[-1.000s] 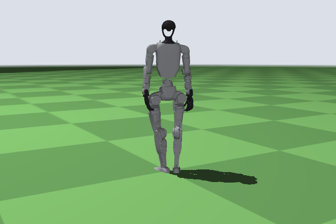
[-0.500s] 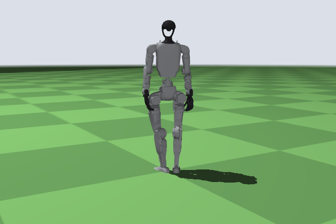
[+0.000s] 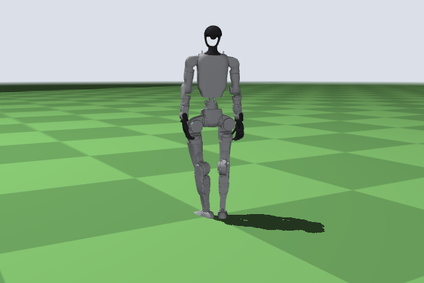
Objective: In place motions
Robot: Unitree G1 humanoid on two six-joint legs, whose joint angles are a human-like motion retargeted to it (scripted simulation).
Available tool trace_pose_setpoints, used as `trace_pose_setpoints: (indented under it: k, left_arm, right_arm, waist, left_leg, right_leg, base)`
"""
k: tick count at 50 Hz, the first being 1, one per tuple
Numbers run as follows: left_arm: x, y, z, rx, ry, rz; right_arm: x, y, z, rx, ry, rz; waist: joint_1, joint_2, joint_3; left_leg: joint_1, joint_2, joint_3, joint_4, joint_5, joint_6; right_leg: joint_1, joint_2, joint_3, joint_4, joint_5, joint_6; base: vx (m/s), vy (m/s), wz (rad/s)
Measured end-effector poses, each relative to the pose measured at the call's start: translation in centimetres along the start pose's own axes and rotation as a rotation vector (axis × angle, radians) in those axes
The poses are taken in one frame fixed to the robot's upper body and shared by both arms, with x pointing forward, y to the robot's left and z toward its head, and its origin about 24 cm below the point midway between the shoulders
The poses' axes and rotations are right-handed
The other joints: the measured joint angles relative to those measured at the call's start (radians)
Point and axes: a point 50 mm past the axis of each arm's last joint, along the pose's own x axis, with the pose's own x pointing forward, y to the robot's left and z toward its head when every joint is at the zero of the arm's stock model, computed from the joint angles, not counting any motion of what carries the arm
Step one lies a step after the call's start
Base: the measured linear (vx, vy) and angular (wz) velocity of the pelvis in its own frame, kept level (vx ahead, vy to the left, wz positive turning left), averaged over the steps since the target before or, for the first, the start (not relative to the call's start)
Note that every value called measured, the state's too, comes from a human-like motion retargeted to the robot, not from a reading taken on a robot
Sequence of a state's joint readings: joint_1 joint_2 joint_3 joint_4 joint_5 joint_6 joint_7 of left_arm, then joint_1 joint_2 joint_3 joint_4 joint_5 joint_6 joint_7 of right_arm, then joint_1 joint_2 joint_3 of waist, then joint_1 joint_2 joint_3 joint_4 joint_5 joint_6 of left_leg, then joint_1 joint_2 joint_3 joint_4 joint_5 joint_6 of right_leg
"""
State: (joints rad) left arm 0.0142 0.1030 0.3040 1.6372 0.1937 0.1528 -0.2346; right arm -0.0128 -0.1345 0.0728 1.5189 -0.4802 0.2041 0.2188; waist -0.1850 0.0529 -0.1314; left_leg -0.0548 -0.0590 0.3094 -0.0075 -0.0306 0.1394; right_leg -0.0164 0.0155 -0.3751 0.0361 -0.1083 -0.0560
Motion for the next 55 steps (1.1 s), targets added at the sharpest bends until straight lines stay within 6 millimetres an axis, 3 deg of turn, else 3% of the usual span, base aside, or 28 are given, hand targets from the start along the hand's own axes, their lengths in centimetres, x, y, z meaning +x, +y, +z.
trace_pose_setpoints:
  k: [55]
  left_arm:
    - [0.02, -0.01, -0.11, -0.009, 0.002, -0.002]
  right_arm:
    - [-0.02, -0.04, 0.07, -0.010, 0.000, -0.001]
  waist:
    - [-0.004, 0.001, -0.004]
  left_leg:
    - [0.003, -0.003, 0.002, -0.004, -0.005, 0.004]
  right_leg:
    - [-0.002, -0.002, 0.003, 0.000, 0.001, 0.004]
  base:
    - [0.00, 0.00, 0.00]
